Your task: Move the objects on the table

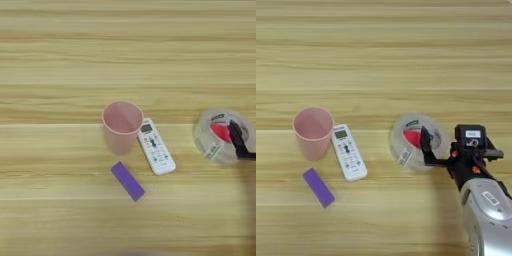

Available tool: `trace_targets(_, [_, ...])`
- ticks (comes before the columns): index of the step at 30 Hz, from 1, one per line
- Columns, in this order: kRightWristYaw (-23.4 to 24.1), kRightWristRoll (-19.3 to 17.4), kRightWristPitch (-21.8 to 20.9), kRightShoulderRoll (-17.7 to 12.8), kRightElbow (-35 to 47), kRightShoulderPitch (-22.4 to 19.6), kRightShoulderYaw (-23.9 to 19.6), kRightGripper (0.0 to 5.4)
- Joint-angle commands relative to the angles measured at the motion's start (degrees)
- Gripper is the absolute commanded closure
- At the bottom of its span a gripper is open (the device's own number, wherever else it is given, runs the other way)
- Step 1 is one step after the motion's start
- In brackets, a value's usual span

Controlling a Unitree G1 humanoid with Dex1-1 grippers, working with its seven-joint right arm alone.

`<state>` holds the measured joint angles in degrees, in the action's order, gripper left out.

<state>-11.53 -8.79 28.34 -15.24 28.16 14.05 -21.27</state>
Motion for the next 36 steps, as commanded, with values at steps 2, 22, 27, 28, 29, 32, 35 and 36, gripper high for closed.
trace_targets(2, [1.6,-0.3,-1.3,-2.0,-2.2,-4.1,-3.0,0.02])
trace_targets(22, [1.6,-5.5,6.9,-3.1,-12.1,-7.3,-6.2,0.02])
trace_targets(27, [2.7,-3.5,6.6,-4.3,-13.5,-6.5,-5.9,0.02])
trace_targets(28, [2.8,-3.3,6.5,-4.6,-13.7,-6.3,-6.0,0.02])
trace_targets(29, [2.8,-3.3,6.5,-4.9,-13.8,-6.1,-6.2,0.02])
trace_targets(32, [2.5,-3.7,6.6,-5.7,-13.5,-5.3,-7.3,0.02])
trace_targets(35, [2.5,-4.0,6.6,-6.3,-13.4,-5.2,-8.0,0.02])
trace_targets(36, [2.4,-4.0,6.6,-6.4,-13.2,-5.1,-8.1,0.02])
